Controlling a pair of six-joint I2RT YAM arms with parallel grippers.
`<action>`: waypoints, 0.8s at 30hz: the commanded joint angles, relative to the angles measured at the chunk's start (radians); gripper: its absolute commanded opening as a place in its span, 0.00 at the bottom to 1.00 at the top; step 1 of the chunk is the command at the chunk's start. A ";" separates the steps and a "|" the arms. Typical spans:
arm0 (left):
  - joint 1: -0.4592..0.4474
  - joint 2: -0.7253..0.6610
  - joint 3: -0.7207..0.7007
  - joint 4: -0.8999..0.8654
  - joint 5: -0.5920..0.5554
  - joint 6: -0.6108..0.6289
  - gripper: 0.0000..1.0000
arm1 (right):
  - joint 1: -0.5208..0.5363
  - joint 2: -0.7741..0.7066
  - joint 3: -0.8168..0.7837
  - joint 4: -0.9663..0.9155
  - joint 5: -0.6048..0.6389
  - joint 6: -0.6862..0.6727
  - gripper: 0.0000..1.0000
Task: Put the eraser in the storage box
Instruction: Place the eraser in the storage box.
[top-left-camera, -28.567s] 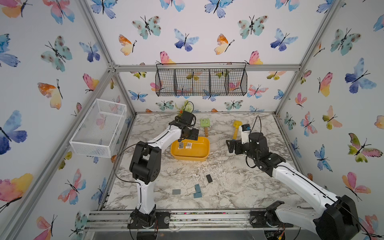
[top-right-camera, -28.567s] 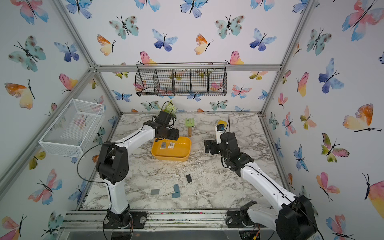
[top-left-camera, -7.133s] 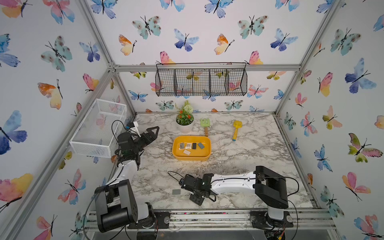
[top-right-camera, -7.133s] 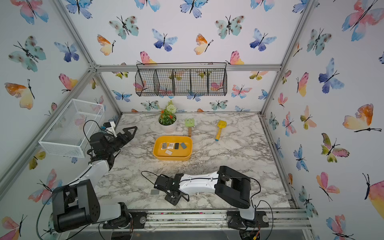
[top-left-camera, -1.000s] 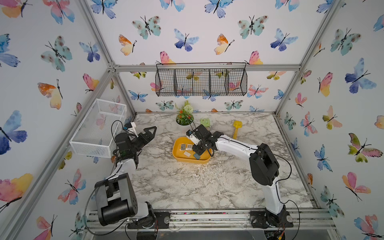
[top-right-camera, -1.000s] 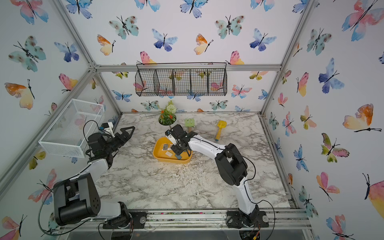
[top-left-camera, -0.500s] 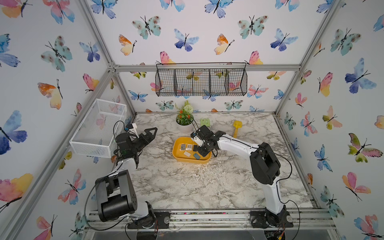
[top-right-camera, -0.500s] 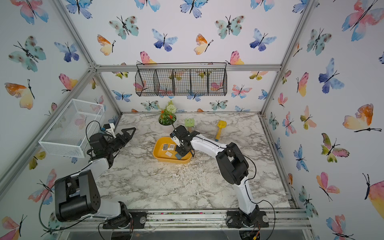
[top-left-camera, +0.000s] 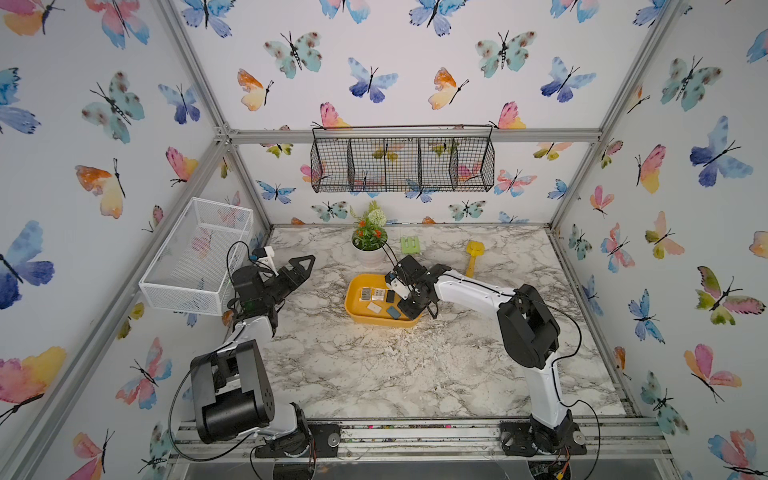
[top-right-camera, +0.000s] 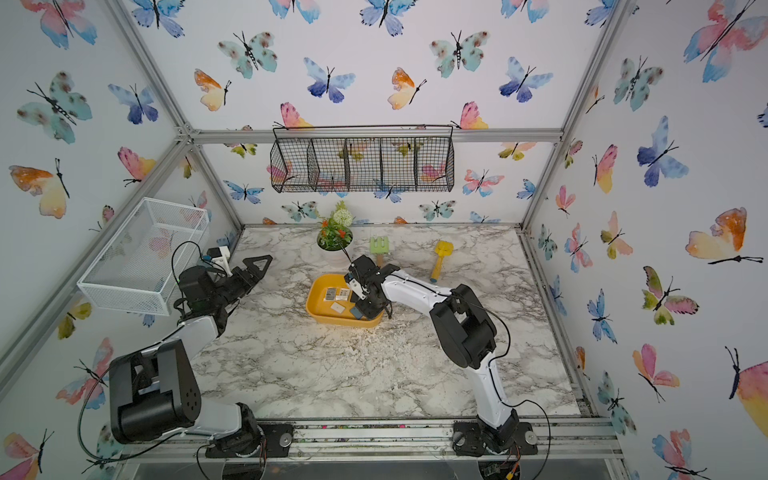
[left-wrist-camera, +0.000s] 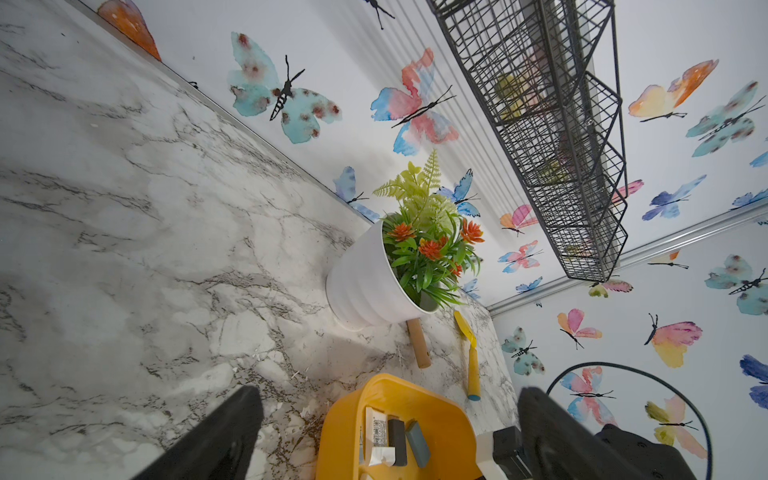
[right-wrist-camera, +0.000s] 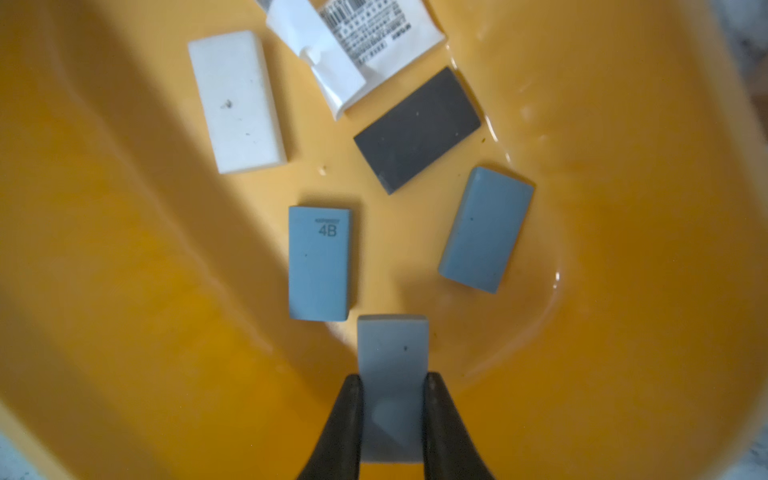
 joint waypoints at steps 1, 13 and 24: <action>0.007 0.001 -0.002 0.018 0.020 0.017 0.98 | -0.004 0.036 0.004 -0.042 -0.002 0.015 0.23; 0.007 -0.001 -0.003 0.017 0.020 0.017 0.98 | -0.004 0.081 0.054 -0.088 0.099 0.044 0.25; 0.007 -0.005 -0.004 0.015 0.022 0.018 0.98 | -0.004 0.118 0.107 -0.121 0.125 0.067 0.49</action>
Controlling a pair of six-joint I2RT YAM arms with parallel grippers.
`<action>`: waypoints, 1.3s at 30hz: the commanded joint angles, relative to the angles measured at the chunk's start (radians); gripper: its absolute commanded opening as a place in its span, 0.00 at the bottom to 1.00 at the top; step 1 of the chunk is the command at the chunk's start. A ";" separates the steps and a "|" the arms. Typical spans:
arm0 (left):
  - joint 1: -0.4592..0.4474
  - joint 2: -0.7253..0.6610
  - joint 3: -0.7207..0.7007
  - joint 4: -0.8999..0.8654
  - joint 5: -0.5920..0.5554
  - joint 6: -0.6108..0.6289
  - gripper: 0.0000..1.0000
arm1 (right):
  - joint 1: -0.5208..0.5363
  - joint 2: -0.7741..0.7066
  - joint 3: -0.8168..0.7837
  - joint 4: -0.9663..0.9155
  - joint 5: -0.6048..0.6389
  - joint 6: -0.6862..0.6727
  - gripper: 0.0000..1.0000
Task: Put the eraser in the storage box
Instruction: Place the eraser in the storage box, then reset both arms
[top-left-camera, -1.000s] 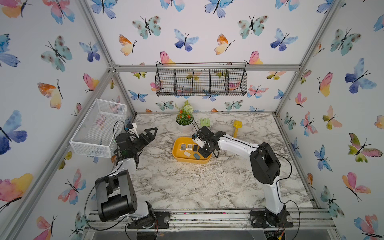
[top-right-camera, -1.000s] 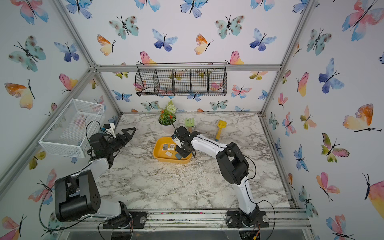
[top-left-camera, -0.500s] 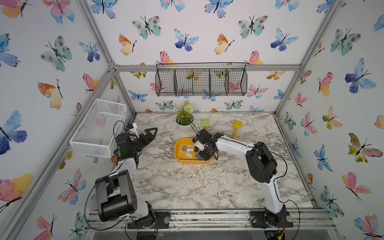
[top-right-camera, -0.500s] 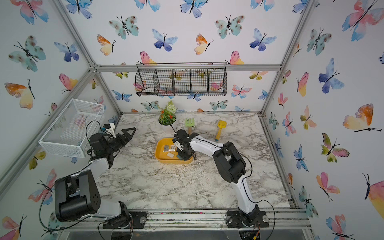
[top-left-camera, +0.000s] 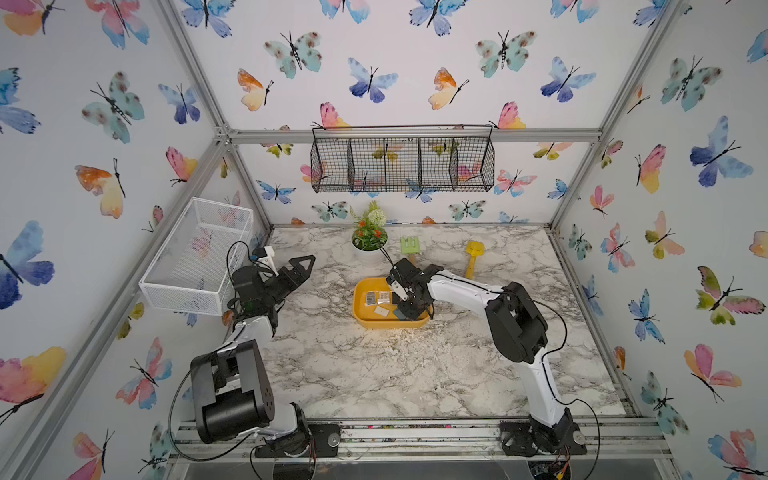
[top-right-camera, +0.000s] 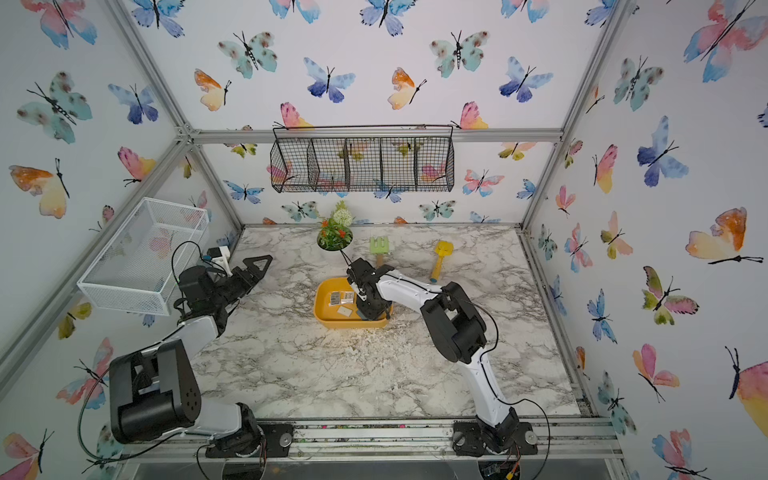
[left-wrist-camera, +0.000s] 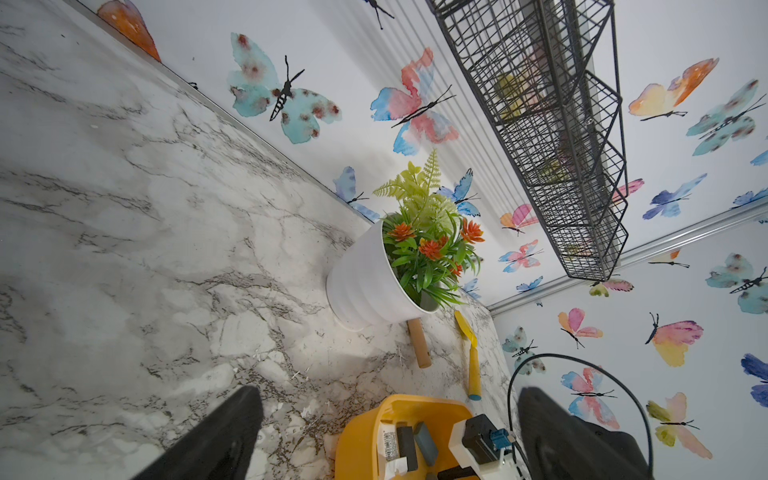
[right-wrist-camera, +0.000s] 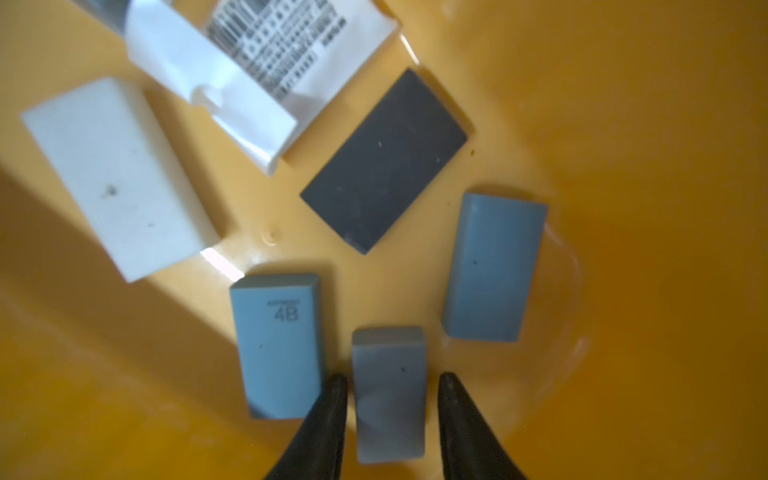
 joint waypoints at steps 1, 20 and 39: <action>0.007 -0.006 -0.002 0.016 0.022 0.016 0.98 | -0.004 0.021 0.033 -0.064 0.017 0.013 0.54; 0.007 -0.020 0.011 -0.014 0.015 0.035 0.98 | -0.006 -0.345 -0.066 0.098 -0.104 0.027 0.98; -0.064 -0.102 -0.079 -0.096 -0.276 0.353 0.98 | -0.503 -0.932 -0.858 0.862 0.041 0.143 0.98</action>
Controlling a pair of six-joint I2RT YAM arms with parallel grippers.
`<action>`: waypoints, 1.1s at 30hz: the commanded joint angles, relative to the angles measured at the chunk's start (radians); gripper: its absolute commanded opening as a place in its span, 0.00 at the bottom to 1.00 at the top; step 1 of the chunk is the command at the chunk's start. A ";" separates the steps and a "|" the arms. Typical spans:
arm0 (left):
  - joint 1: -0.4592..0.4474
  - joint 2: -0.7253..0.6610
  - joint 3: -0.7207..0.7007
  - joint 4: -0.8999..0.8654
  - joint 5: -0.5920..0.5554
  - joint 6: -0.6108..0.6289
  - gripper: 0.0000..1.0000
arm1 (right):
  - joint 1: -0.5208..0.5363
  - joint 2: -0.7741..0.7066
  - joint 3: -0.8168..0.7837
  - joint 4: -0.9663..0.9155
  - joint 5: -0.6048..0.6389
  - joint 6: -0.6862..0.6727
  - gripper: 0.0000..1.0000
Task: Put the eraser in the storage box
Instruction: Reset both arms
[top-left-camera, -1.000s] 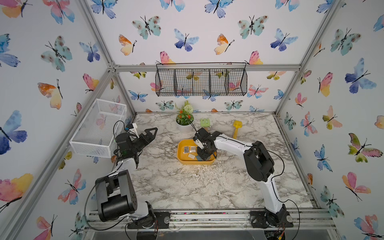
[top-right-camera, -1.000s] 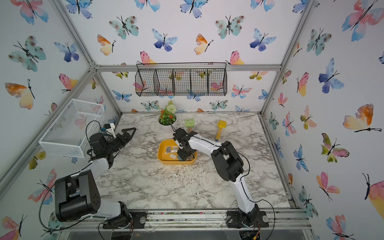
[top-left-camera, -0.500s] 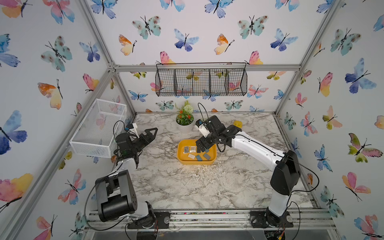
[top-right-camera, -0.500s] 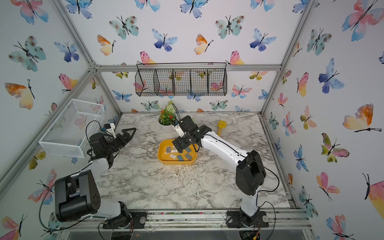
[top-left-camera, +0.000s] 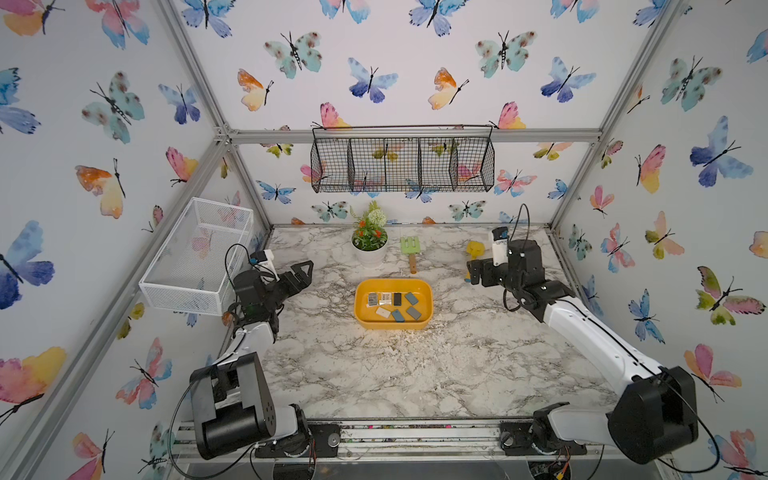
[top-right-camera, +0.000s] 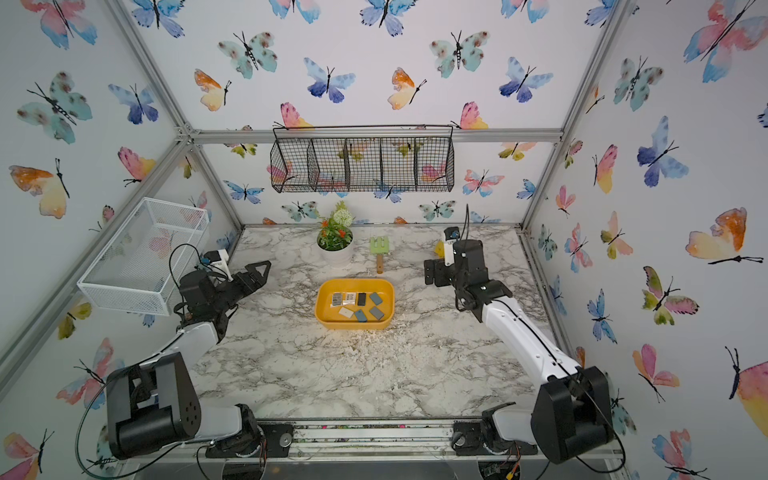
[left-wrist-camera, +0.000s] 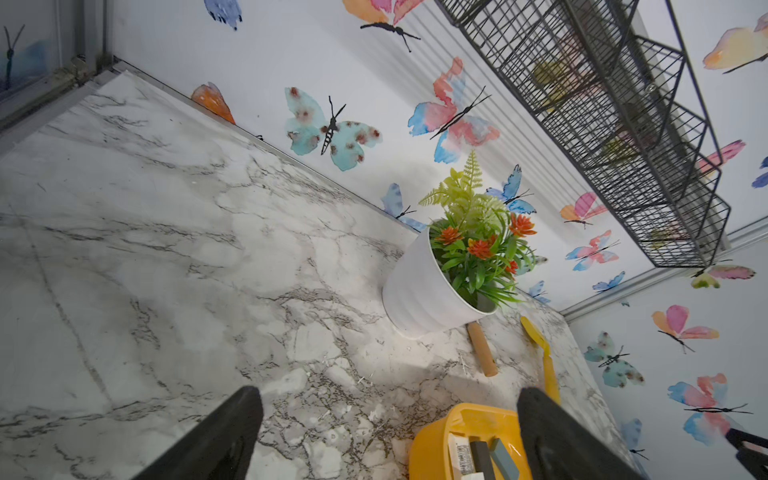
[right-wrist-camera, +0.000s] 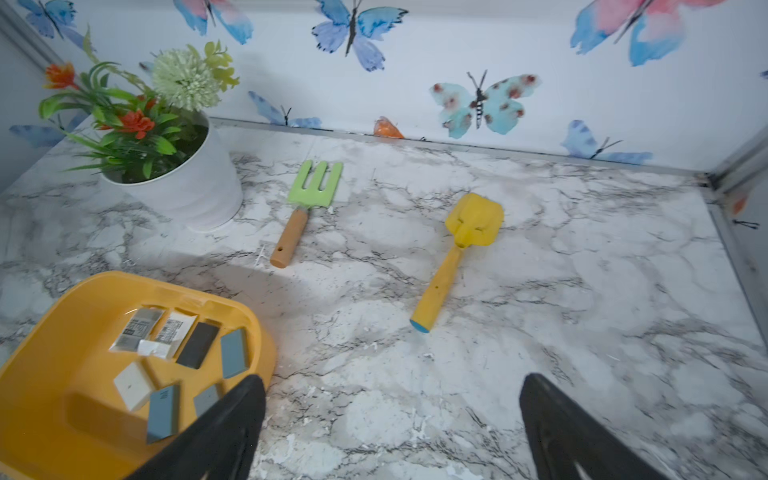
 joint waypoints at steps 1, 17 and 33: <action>-0.037 -0.024 -0.026 -0.023 -0.134 0.126 0.98 | -0.046 -0.003 -0.118 0.237 0.134 0.007 0.98; -0.052 -0.036 -0.136 0.066 -0.386 0.227 0.99 | -0.143 0.308 -0.606 1.210 0.437 -0.086 0.98; -0.155 -0.146 -0.372 0.323 -0.510 0.345 0.98 | -0.195 0.255 -0.636 1.156 0.287 -0.058 0.98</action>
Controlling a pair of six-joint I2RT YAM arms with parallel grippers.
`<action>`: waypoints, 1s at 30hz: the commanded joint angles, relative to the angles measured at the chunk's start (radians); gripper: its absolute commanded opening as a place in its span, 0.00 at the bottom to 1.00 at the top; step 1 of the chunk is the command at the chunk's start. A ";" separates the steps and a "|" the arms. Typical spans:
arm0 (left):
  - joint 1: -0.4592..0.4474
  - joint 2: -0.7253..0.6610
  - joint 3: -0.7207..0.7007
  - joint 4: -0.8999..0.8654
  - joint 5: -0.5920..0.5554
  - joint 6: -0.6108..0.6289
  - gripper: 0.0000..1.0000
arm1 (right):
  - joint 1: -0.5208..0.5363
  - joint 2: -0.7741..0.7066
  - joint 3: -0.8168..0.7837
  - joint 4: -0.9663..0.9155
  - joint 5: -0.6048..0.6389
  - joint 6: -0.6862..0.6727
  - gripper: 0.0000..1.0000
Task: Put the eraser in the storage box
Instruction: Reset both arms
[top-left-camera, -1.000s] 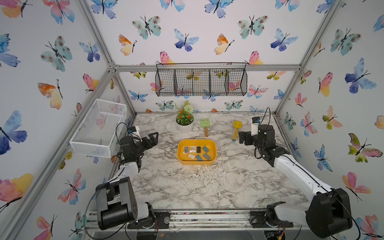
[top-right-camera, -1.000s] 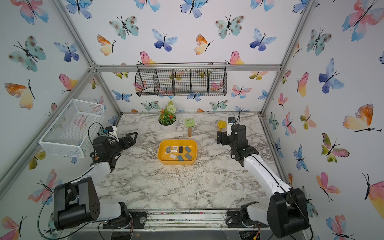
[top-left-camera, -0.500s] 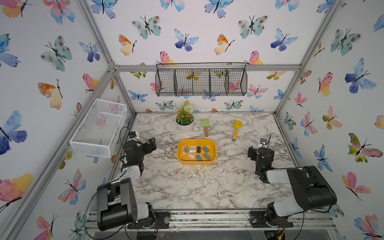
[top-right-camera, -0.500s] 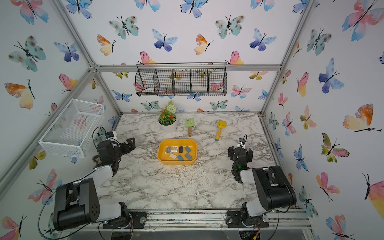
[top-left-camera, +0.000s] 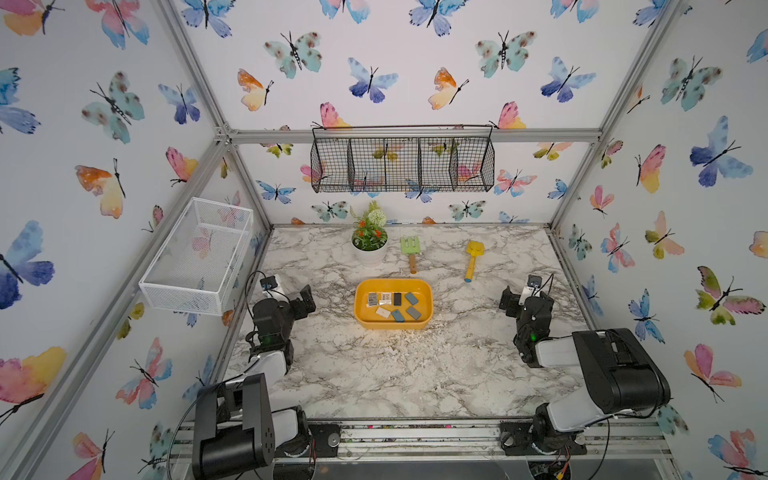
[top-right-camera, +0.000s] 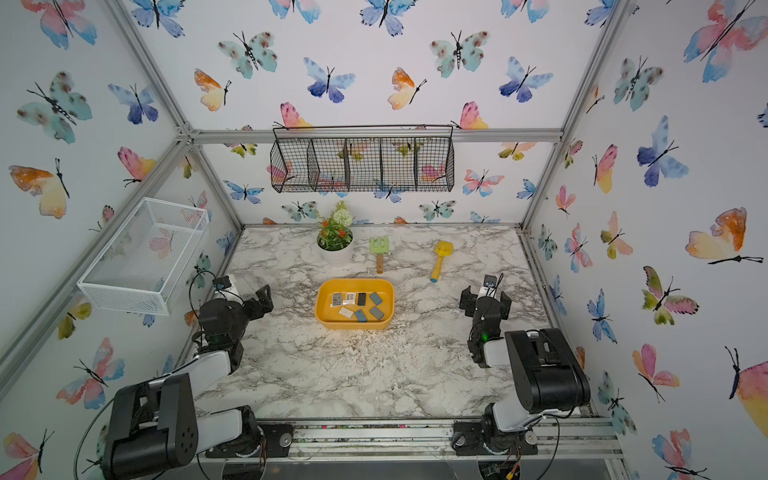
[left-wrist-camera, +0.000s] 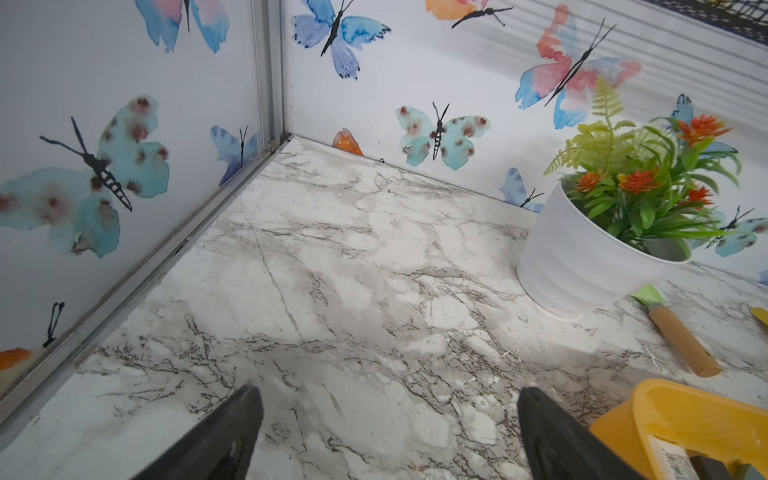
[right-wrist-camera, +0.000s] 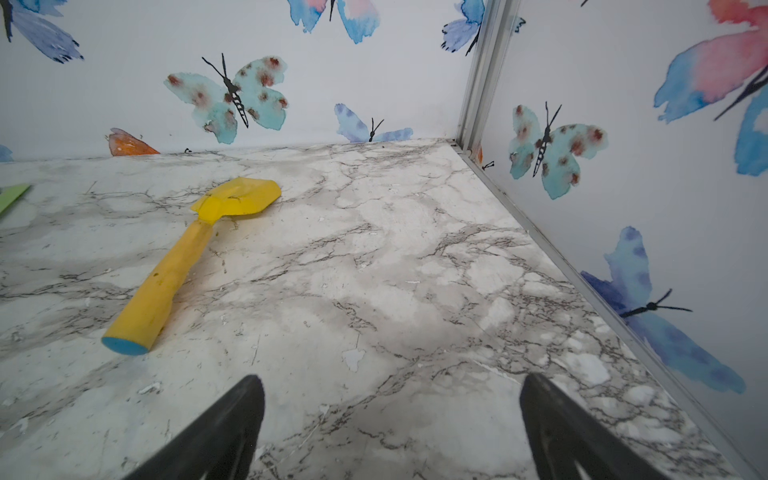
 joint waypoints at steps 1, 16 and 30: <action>-0.083 -0.011 -0.086 0.137 -0.104 0.090 0.98 | -0.002 -0.020 -0.018 0.039 -0.021 0.000 0.98; -0.168 0.187 -0.100 0.334 -0.147 0.158 0.98 | -0.032 0.045 -0.054 0.178 -0.196 -0.037 0.98; -0.166 0.185 -0.099 0.333 -0.148 0.158 0.98 | -0.031 0.026 -0.061 0.152 -0.192 -0.044 0.98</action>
